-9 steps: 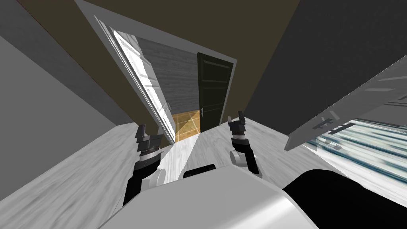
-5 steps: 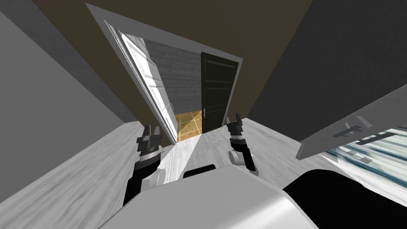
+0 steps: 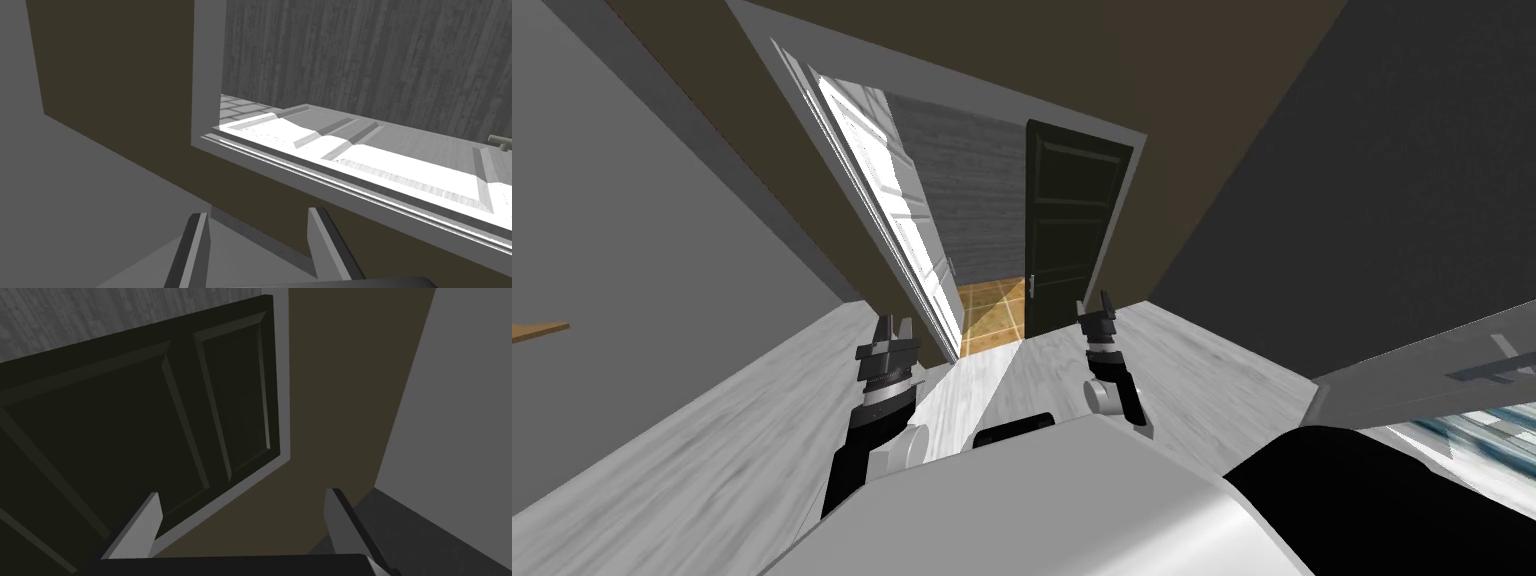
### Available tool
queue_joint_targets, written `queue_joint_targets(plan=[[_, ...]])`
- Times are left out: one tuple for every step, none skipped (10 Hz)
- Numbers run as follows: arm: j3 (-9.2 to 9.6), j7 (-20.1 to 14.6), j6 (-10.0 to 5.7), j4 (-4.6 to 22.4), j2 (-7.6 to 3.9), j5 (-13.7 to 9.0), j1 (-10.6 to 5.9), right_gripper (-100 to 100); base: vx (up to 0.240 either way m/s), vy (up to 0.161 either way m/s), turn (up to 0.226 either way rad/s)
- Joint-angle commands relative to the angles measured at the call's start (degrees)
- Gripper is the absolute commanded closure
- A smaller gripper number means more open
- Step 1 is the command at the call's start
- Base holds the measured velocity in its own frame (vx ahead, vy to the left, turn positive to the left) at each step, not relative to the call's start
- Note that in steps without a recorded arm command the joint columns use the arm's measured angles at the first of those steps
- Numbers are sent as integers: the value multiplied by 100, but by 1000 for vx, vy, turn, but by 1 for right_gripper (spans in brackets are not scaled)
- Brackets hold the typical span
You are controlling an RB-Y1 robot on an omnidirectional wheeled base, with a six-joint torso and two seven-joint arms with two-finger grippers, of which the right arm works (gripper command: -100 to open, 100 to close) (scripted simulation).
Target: Push the door open
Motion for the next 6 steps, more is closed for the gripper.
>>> queue_joint_targets(plan=[[32,-107,-85,167,-32,-97,-25,-100,64,-50,93],[45,-174,-130,277,-55,-162,-51,-100,69,-61,120],[58,-249,-180,398,-75,-234,-79,-100,77,-60,138],[72,-323,-230,520,-96,-306,-108,-100,91,-53,157],[85,-398,-281,641,-116,-378,-137,-100,93,-58,135],[99,-473,-331,763,-137,-449,-165,-100,94,-61,139]])
